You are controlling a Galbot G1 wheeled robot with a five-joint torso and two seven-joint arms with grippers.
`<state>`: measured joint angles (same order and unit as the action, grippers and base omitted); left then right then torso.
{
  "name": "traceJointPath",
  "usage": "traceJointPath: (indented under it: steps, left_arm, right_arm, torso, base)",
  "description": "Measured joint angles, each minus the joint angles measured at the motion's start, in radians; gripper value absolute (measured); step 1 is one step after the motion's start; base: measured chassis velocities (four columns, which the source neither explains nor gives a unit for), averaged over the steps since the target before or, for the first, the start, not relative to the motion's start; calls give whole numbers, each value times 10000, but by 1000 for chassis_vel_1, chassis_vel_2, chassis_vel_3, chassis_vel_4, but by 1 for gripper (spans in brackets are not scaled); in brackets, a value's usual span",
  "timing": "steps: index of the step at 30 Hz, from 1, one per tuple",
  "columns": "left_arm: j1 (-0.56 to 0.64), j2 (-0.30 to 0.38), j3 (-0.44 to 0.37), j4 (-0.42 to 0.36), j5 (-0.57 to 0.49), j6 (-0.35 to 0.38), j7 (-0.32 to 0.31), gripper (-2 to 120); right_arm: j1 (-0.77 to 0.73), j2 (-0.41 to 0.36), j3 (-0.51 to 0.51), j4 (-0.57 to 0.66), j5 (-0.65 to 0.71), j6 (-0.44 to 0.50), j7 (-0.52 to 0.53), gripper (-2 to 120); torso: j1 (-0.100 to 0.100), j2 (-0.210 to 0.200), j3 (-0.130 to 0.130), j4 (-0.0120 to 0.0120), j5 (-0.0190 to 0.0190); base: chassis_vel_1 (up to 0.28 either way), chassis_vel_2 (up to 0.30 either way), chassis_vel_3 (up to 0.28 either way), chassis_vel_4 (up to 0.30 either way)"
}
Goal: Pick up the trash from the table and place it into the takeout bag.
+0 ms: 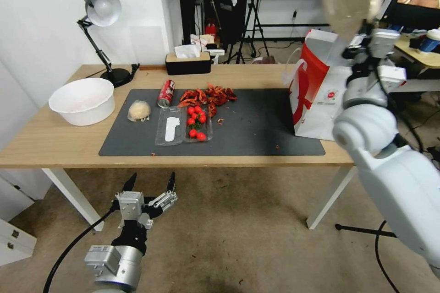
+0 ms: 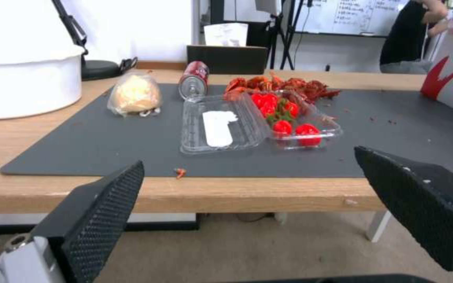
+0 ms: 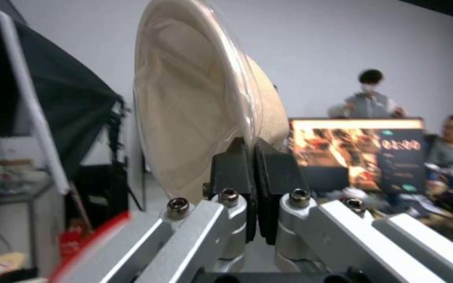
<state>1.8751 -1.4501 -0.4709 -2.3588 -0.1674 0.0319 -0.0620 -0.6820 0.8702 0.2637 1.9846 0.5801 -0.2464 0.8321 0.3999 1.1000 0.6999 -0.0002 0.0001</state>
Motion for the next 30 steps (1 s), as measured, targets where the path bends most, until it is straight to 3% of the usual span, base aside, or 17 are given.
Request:
traceJointPath:
  steps: [9, 30]
  left_arm:
    - [-35, 38, -8, 17, -13, 0, 32, 100]
    - [40, 12, -24, -59, -8, -38, 39, 100]
  right_arm:
    - [-112, -76, 66, -206, 640, -206, 531, 2]
    - [-152, -209, -34, -93, 794, -232, 100, 75]
  torso:
    - [0, -2, 1, 3, 1]
    - [0, -2, 1, 2, 0]
  base:
    - [0, 0, 0, 0]
    - [0, 0, 0, 0]
